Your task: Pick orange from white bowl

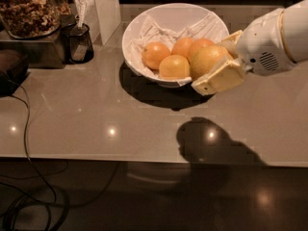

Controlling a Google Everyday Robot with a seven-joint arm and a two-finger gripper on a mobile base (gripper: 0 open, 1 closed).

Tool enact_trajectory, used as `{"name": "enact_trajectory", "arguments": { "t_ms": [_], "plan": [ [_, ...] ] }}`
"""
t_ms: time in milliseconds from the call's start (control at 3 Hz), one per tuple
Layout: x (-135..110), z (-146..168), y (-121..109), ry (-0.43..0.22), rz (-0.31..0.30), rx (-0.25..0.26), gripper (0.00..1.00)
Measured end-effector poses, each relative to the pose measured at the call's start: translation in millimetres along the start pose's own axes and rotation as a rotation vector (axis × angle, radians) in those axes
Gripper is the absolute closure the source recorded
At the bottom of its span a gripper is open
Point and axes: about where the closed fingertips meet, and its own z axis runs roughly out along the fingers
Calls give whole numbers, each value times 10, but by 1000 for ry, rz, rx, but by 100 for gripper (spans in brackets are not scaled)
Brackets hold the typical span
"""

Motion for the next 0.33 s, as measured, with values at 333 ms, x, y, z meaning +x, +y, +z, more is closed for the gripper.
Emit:
{"name": "enact_trajectory", "arguments": {
  "t_ms": [333],
  "plan": [
    [-3, 0, 1, 0, 1, 0, 100]
  ]
}}
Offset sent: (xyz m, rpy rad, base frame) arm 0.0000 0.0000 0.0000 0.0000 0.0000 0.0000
